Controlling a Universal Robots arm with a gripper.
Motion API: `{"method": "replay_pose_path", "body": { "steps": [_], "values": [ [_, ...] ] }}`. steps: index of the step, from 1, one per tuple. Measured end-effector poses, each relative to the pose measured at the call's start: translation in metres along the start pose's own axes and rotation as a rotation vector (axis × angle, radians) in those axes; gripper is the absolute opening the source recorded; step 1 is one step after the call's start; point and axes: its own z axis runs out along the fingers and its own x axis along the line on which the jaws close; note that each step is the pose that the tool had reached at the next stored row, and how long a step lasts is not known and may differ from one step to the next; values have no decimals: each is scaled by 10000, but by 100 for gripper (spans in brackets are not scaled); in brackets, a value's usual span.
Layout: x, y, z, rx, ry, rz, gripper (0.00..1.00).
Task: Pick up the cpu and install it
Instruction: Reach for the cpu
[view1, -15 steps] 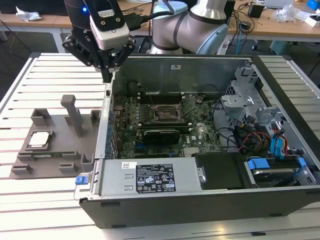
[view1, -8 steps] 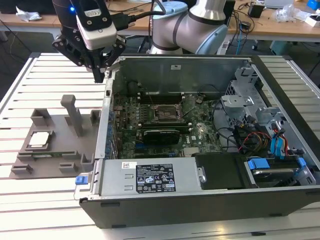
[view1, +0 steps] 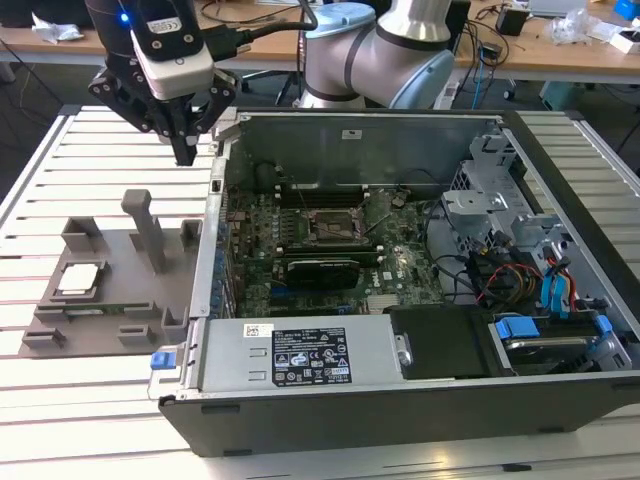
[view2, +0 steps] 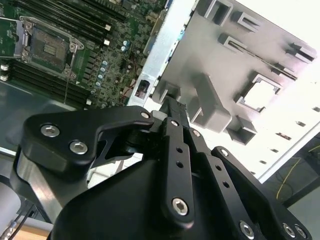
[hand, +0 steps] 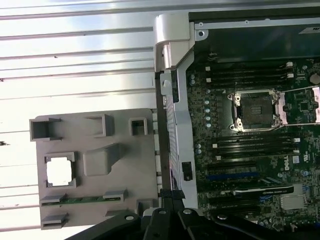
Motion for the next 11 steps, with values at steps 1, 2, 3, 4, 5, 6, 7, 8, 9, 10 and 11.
{"method": "replay_pose_path", "body": {
  "steps": [1,2,3,4,5,6,7,8,9,10,11],
  "values": [
    [8,-1,-1,2,1,-1,11],
    [14,-1,-1,1,1,0,11],
    [20,-2,-1,1,0,0,11],
    [23,-2,-1,0,0,-1,11],
    [28,-3,-2,2,1,-2,11],
    [37,-3,-2,2,1,1,11],
    [45,-4,-2,1,0,0,11],
    [53,-4,-2,1,0,0,11],
    [64,-5,-2,1,0,0,11],
    [74,-6,-2,0,0,-1,11],
    [86,-7,-3,1,0,-1,11]
  ]
}}
